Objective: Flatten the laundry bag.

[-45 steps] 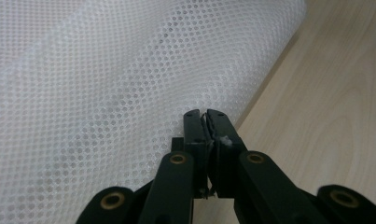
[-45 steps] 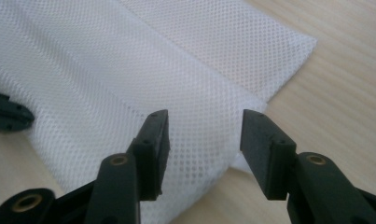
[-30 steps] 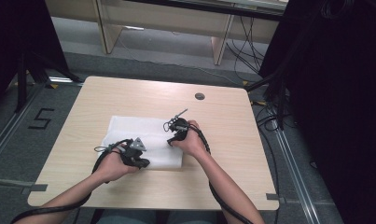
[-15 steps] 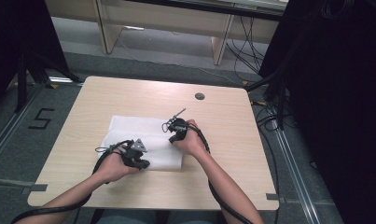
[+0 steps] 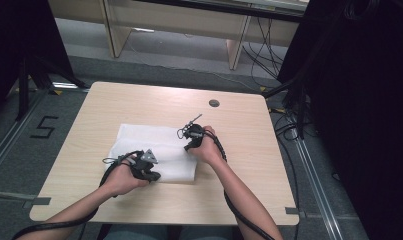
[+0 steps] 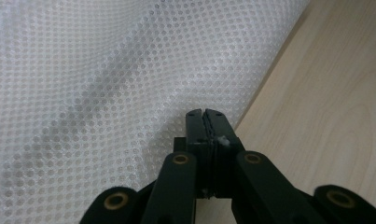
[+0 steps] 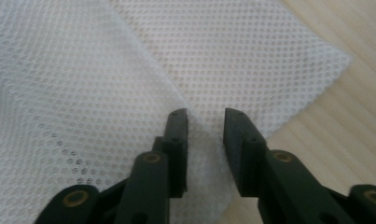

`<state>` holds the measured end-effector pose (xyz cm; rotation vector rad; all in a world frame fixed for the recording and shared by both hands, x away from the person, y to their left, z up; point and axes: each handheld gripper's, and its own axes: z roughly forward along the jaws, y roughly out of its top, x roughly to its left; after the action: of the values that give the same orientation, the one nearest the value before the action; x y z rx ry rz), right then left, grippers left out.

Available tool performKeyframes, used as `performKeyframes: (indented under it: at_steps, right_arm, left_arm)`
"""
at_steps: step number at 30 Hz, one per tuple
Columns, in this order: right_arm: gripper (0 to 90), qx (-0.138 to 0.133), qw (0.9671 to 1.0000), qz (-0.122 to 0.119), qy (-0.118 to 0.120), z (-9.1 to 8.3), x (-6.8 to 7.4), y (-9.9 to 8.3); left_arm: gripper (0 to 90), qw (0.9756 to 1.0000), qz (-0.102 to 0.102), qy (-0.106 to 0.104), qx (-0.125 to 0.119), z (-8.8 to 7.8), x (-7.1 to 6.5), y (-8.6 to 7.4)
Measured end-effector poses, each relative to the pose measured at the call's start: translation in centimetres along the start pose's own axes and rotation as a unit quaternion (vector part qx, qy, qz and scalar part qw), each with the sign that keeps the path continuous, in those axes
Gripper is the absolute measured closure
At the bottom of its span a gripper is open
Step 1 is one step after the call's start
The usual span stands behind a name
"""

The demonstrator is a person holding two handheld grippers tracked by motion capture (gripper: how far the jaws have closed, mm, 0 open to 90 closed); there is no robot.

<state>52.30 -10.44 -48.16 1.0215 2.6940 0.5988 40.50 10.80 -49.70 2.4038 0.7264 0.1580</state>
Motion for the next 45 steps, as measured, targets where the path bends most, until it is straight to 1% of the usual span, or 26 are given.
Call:
performKeyframes:
  at_steps: [1,2,3,4,10,12,13,17,19,23,25,26,27,28,30,32,33,34,35,37,38,40,41,43,44,45]
  right_arm:
    - [78.7,0.006,1.0,-0.004,0.004,0.0,0.2,0.1]
    - [82.3,0.011,0.9999,-0.004,0.01,0.1,0.5,0.1]
    - [84.9,0.012,0.9998,-0.011,0.008,0.2,0.6,0.1]
    - [86.5,0.013,0.9998,-0.012,0.008,0.2,0.7,0.1]
    - [89.8,0.02,0.9997,-0.006,0.009,-0.4,1.1,0.3]
    - [89.9,0.006,0.9996,-0.024,0.01,-1.0,1.1,0.5]
    - [89.9,0.002,0.9998,-0.018,0.01,-1.5,1.3,0.6]
    - [89.9,-0.019,0.9995,-0.025,0.01,-3.4,1.7,0.9]
    - [89.9,-0.024,0.9992,-0.032,0.002,-4.5,1.9,0.9]
    - [89.9,-0.049,0.9984,-0.022,0.019,-6.3,2.4,0.7]
    - [89.9,-0.067,0.9973,-0.026,0.019,-7.2,2.4,0.6]
    - [89.9,-0.068,0.9973,-0.018,0.019,-7.7,2.6,0.6]
    - [89.9,-0.078,0.9964,-0.03,0.014,-8.0,2.6,0.6]
    - [89.9,-0.079,0.9965,-0.02,0.016,-8.3,2.8,0.5]
    - [89.9,-0.084,0.996,-0.026,0.018,-8.7,2.8,0.5]
    - [89.9,-0.095,0.9952,-0.014,0.016,-9.4,2.9,0.3]
    - [89.9,-0.091,0.9957,-0.009,0.018,-9.7,2.9,0.2]
    - [89.9,-0.099,0.9948,-0.022,0.013,-9.7,2.6,0.1]
    - [89.9,-0.1,0.9949,-0.01,0.011,-9.9,2.7,0.0]
    - [89.9,-0.1,0.9948,-0.004,0.014,-10.1,2.9,-0.2]
    - [89.9,-0.097,0.9951,-0.007,0.017,-10.4,2.9,-0.2]
    - [89.9,-0.104,0.9942,-0.011,0.023,-10.8,3.2,-0.3]
    - [89.9,-0.108,0.9939,-0.013,0.022,-10.9,3.2,-0.3]
    - [89.9,-0.113,0.9931,-0.017,0.027,-11.4,3.5,-0.4]
    - [89.9,-0.118,0.9921,-0.031,0.029,-11.5,3.6,-0.4]
    - [89.8,-0.119,0.9917,-0.039,0.029,-11.7,3.7,-0.4]
  left_arm:
    - [88.3,1.0,-0.004,-0.001,-0.007,0.1,-0.1,0.0]
    - [88.3,0.9999,0.01,-0.001,0.005,-0.1,0.1,0.0]
    - [88.3,1.0,-0.005,0.0,-0.007,0.1,-0.1,0.0]
    - [88.3,0.9999,0.01,-0.002,0.005,0.0,0.1,0.0]
    - [88.5,1.0,0.005,-0.002,0.005,-0.1,0.1,0.0]
    - [88.6,1.0,-0.002,-0.003,0.006,0.0,0.0,-0.1]
    - [88.6,1.0,-0.004,-0.003,0.005,0.0,0.0,-0.1]
    - [89.1,1.0,-0.004,-0.003,0.005,0.0,0.0,-0.1]
    - [89.2,1.0,-0.005,-0.001,0.004,0.0,0.0,-0.1]
    - [89.2,1.0,-0.001,0.002,0.008,-0.1,0.1,0.0]
    - [89.2,1.0,-0.001,0.0,0.005,0.0,0.1,0.0]
    - [89.2,1.0,0.0,0.003,0.008,-0.1,0.1,0.0]
    - [89.2,1.0,-0.005,0.001,0.0,-0.1,0.1,0.0]
    - [89.2,1.0,-0.006,0.004,-0.002,-0.2,0.0,0.0]
    - [89.2,1.0,-0.004,0.004,-0.003,-0.5,0.0,0.1]
    - [89.2,0.9999,-0.009,-0.003,-0.008,-1.2,-0.6,0.4]
    - [89.2,1.0,-0.003,-0.004,-0.003,-1.3,-0.8,0.4]
    - [89.2,1.0,0.004,-0.006,-0.001,-1.3,-1.1,0.5]
    - [89.2,1.0,-0.005,-0.004,-0.002,-1.2,-1.4,0.5]
    - [89.2,1.0,0.003,-0.002,0.007,-1.0,-1.3,0.5]
    - [89.2,0.9999,-0.013,0.0,0.005,-0.7,-1.2,0.4]
    - [89.3,0.9997,-0.023,0.005,0.005,-0.3,-0.7,0.2]
    - [89.4,0.9998,-0.017,0.004,0.01,-0.3,-0.4,0.2]
    - [89.4,0.9996,-0.024,0.01,0.007,-0.2,-0.1,0.1]
    - [89.4,0.9996,-0.023,0.012,0.003,-0.1,0.0,0.1]
    - [89.4,0.999,-0.039,0.019,-0.009,0.0,-0.1,0.1]
